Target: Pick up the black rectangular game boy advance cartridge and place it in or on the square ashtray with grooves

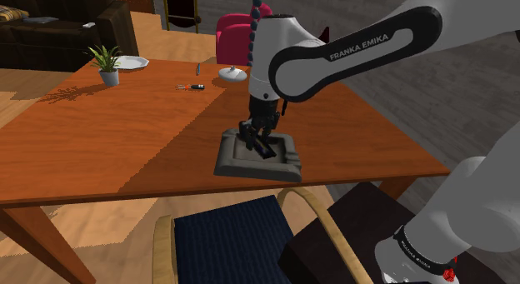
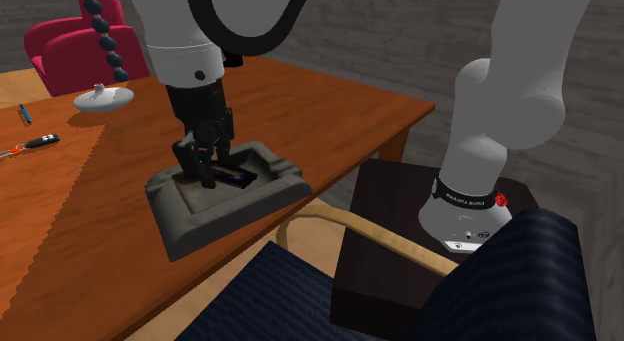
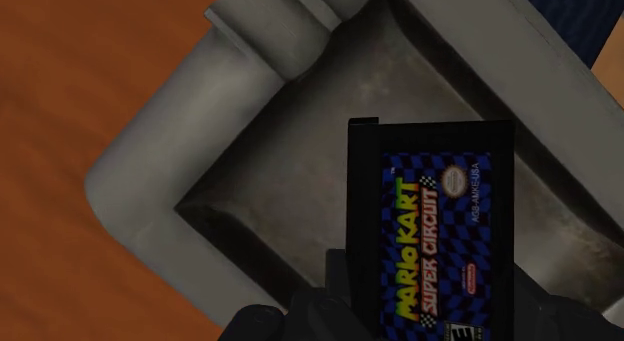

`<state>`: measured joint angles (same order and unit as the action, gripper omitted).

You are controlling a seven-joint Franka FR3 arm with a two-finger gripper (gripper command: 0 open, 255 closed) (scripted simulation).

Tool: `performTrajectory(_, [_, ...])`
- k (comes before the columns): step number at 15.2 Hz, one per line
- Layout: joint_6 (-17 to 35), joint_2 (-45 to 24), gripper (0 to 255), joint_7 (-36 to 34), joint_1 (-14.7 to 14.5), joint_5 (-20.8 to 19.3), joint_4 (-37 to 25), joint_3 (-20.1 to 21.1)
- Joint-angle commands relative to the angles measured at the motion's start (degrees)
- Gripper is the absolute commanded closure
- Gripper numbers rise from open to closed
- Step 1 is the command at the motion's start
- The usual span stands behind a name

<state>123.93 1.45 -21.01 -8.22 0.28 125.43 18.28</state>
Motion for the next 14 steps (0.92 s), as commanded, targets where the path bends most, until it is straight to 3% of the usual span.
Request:
performTrajectory(1, [0.2, -0.1, 255, 0.0, 0.0, 0.0, 0.1, 0.0])
performTrajectory(5, [0.2, -0.1, 255, 0.0, 0.0, 0.0, 0.1, 0.0])
performTrajectory(6, [0.2, -0.1, 0, 0.0, 0.0, 0.0, 0.1, 0.0])
performTrajectory(11, [0.2, -0.1, 0, 0.0, 0.0, 0.0, 0.1, 0.0])
performTrajectory(14, [-5.5, 2.4, 0, 0.6, 0.1, 0.8, -3.3, -0.2])
